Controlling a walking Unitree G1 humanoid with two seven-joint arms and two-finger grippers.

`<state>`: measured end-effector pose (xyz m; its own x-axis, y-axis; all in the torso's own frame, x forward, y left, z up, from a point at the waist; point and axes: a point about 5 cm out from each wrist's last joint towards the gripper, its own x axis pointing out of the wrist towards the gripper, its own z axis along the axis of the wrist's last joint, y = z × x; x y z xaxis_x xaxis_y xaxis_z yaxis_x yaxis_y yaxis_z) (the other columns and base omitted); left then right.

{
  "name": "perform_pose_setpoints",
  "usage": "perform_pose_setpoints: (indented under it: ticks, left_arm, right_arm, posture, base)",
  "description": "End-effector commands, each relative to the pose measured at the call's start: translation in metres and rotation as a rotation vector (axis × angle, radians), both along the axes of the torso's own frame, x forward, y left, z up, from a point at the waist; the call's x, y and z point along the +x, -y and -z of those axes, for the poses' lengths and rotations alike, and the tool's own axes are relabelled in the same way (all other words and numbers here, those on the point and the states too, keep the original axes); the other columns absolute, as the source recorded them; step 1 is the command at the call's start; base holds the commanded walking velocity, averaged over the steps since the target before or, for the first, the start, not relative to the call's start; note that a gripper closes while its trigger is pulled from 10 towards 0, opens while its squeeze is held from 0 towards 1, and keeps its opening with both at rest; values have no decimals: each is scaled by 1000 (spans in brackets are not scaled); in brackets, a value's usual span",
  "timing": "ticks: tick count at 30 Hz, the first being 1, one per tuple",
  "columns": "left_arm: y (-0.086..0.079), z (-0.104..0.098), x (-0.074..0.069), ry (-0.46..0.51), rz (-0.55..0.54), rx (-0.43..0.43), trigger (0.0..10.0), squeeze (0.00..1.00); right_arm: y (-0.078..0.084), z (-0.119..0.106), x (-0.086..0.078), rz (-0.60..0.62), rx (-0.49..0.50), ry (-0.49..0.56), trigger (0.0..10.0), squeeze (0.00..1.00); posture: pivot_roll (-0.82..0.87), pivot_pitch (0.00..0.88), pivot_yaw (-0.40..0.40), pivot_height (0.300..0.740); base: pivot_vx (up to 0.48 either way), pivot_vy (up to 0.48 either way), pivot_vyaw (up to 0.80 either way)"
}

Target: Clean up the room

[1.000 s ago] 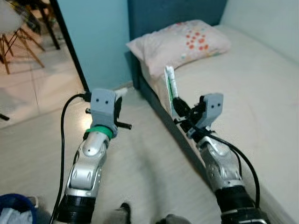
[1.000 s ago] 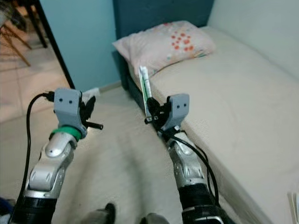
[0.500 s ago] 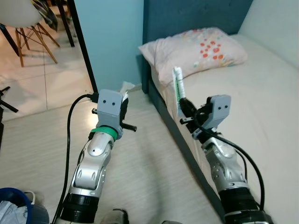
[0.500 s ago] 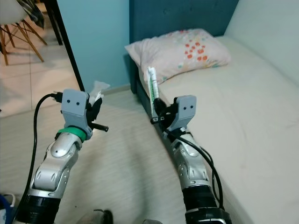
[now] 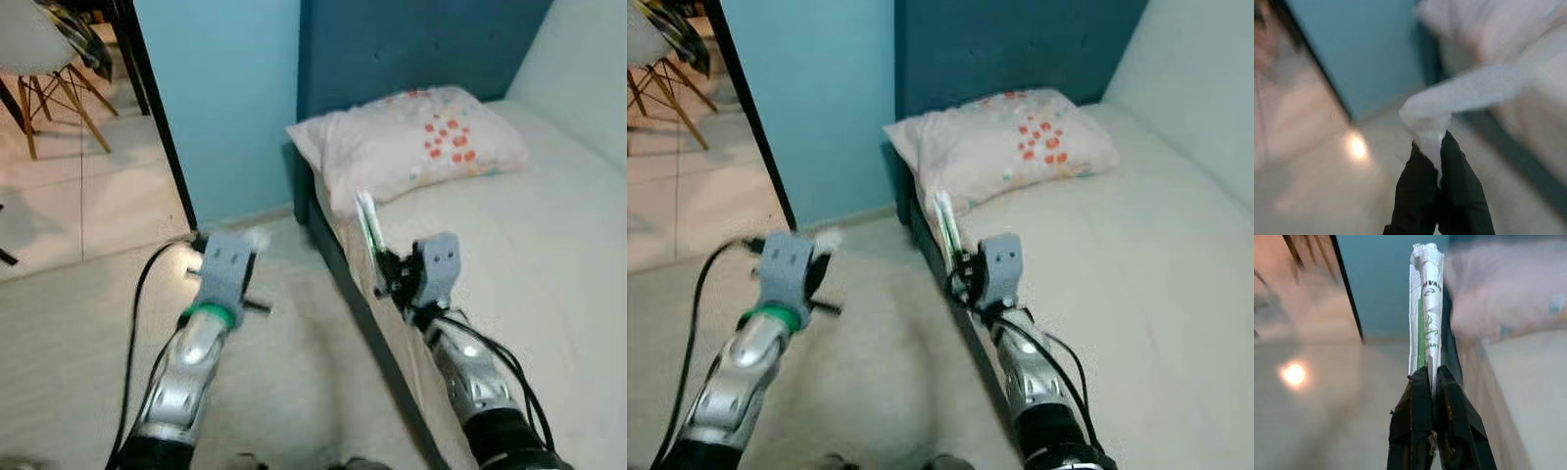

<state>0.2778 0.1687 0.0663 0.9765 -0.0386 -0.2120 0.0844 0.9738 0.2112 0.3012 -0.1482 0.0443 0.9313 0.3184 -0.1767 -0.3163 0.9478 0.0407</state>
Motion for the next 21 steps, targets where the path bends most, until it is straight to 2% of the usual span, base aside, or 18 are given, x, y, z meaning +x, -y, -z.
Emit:
perform_pose_setpoints:
  ticks: [1, 3, 4, 5, 8, 9, 10, 12, 18, 21]
  left_arm:
    - [-3, 16, -7, -50, -14, 0, 10000, 0]
    - [-16, 44, -21, -151, -51, 15, 10000, 0]
    - [-16, 44, -21, -151, -51, 15, 10000, 0]
    - [-19, 56, -29, -203, -67, 11, 10000, 0]
    - [-22, 68, -37, -253, -81, 1, 10000, 0]
    - [-26, 79, -44, -307, -99, -15, 10000, 0]
    - [-26, 79, -44, -307, -99, -15, 10000, 0]
    - [-30, 96, -54, -389, -129, -31, 10000, 0]
    - [-28, 104, -55, -406, -111, -18, 10000, 0]
    - [-29, 104, -55, -406, -103, -5, 10000, 0]
  right_arm:
    - [6, 17, -9, 11, -38, -70, 10000, 0]
    - [13, 41, -22, 35, -70, -193, 10000, 0]
    - [13, 41, -22, 35, -70, -193, 10000, 0]
    - [17, 51, -29, 51, -78, -251, 10000, 0]
    - [20, 61, -37, 66, -68, -308, 10000, 0]
    - [22, 71, -47, 80, -55, -368, 10000, 0]
    - [22, 71, -47, 80, -55, -368, 10000, 0]
    - [21, 87, -64, 108, -16, -457, 10000, 0]
    - [18, 95, -71, 132, -2, -485, 10000, 0]
    - [19, 95, -71, 149, 5, -483, 10000, 0]
  posture:
    - [14, 0, -32, 730]
    - [20, 0, -43, 730]
    - [20, 0, -43, 730]
    - [24, 0, -50, 730]
    - [30, 0, -52, 730]
    - [32, 0, -55, 730]
    - [32, 0, -55, 730]
    - [29, 0, -54, 730]
    - [25, 0, -42, 730]
    - [25, 0, -38, 730]
  base:
    - [469, 0, 0]
    - [465, 0, 0]
    - [465, 0, 0]
    - [465, 0, 0]
    - [465, 0, 0]
    - [465, 0, 0]
    - [465, 0, 0]
    - [463, 0, 0]
    - [461, 0, 0]
    - [458, 0, 475]
